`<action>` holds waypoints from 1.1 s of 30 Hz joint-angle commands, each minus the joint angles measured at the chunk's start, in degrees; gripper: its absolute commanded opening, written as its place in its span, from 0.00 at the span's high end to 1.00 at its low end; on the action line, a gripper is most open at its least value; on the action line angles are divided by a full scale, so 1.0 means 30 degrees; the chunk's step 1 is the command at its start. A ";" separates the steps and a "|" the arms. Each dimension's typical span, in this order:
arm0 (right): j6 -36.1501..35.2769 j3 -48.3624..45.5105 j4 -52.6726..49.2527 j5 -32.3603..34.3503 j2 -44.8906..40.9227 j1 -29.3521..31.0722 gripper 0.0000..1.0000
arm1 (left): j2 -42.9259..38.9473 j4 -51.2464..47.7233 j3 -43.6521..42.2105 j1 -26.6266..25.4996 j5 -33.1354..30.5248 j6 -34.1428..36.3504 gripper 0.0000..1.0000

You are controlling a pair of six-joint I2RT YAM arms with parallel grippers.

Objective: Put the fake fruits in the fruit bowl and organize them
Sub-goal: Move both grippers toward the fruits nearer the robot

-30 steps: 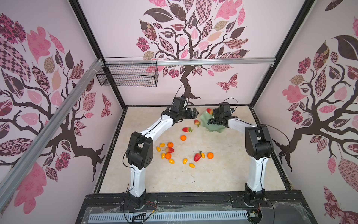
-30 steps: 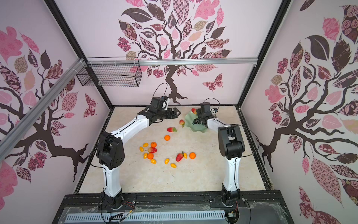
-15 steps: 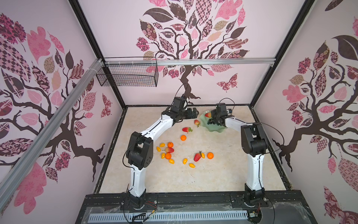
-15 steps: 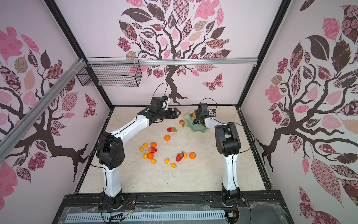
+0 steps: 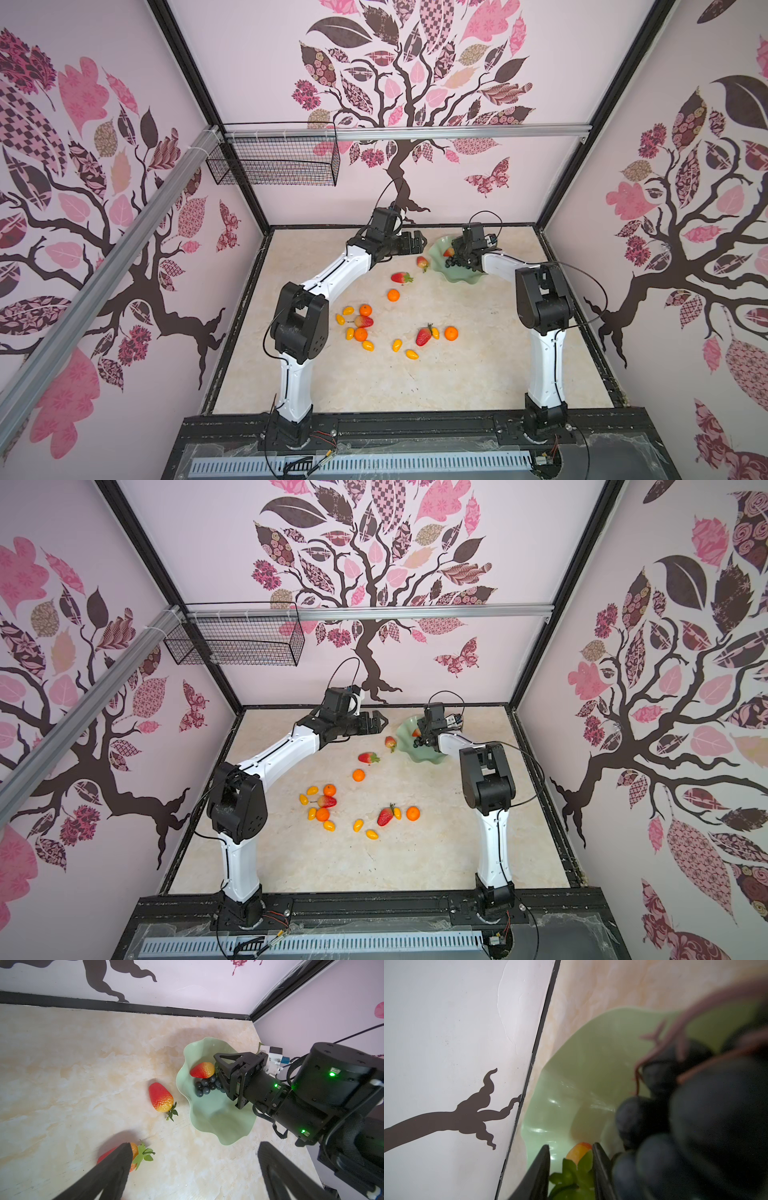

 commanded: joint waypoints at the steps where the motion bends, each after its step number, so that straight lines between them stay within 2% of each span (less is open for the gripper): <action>1: -0.1694 -0.0140 -0.0917 0.0877 -0.1707 0.0084 0.57 | -0.0683 -0.0086 0.0366 -0.0126 -0.0108 0.0144 0.01; 8: -0.4584 -0.1983 -0.0944 0.0974 -0.4699 0.0126 0.54 | -0.2173 -0.0573 -0.0630 -0.0295 -0.0067 0.0170 0.01; 14: -0.8040 -0.4280 -0.1889 0.0228 -0.7251 0.0194 0.58 | -0.4572 -0.0489 -0.3918 -0.0288 0.0478 0.0332 0.01; 20: -1.1392 -0.6953 -0.3212 -0.1285 -0.9885 0.0781 0.60 | -0.6530 -0.0632 -0.6811 -0.0427 0.1649 0.0370 0.01; 24: -1.3533 -0.8532 -0.3900 -0.3067 -1.1609 0.1479 0.59 | -0.7808 -0.0731 -0.8548 -0.0652 0.2102 0.0263 0.01; 29: -1.4156 -0.9725 -0.5929 -0.3642 -1.2851 0.3180 0.60 | -0.9418 -0.2059 -1.0039 -0.1974 0.0661 0.0021 0.01; 33: -1.2938 -1.0197 -0.7692 -0.4084 -1.2992 0.4658 0.61 | -1.0684 -0.1834 -1.2222 -0.3480 -0.0218 -0.0769 0.01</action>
